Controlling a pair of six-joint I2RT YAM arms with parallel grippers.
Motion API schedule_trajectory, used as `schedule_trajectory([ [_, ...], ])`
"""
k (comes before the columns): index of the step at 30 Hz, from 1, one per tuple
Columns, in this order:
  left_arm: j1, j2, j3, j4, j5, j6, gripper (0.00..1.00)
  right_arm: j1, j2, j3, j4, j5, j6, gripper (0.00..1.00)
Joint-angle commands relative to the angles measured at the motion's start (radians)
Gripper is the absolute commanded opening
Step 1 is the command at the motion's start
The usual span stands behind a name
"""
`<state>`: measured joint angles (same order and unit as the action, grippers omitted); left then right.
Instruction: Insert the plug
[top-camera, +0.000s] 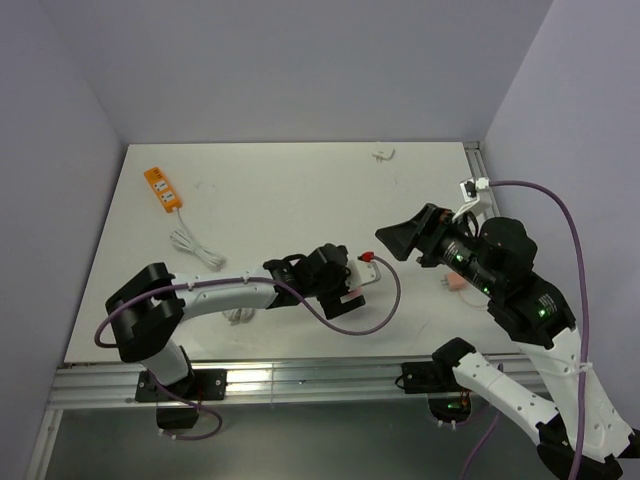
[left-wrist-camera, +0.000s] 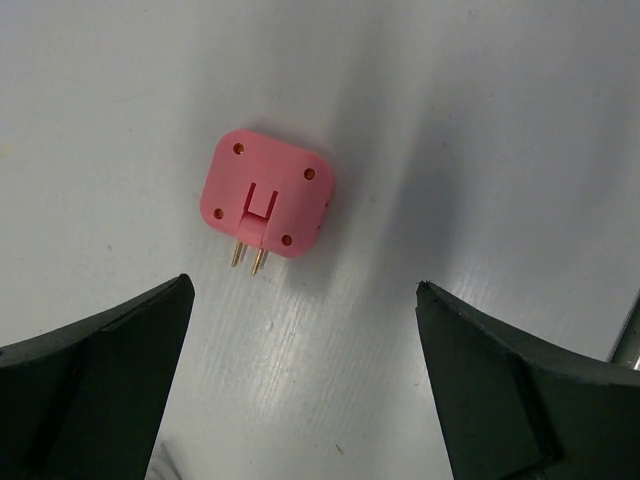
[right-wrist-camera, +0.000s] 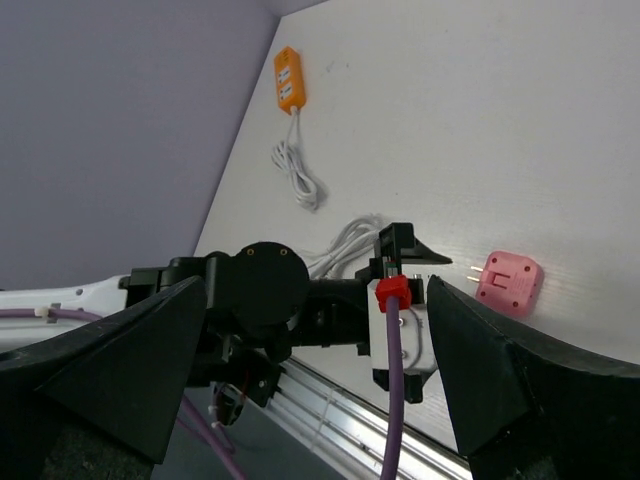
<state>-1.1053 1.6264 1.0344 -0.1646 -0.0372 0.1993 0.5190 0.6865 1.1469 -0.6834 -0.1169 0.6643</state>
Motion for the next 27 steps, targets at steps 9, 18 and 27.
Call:
schedule_trajectory([
  [9, 0.139, 0.099, 0.061, 0.083, 0.244, 0.255, 0.99, -0.004, -0.021, -0.036, 0.013, -0.013, -0.002, 0.98],
  [18, 0.176, 0.191, 0.119, 0.082, 0.312, 0.304, 0.99, -0.005, -0.031, -0.03, 0.004, -0.003, -0.006, 0.98],
  [27, 0.174, 0.251, 0.111, 0.122, 0.307, 0.289, 0.98, -0.004, -0.027, -0.036, 0.013, -0.018, 0.003, 0.98],
])
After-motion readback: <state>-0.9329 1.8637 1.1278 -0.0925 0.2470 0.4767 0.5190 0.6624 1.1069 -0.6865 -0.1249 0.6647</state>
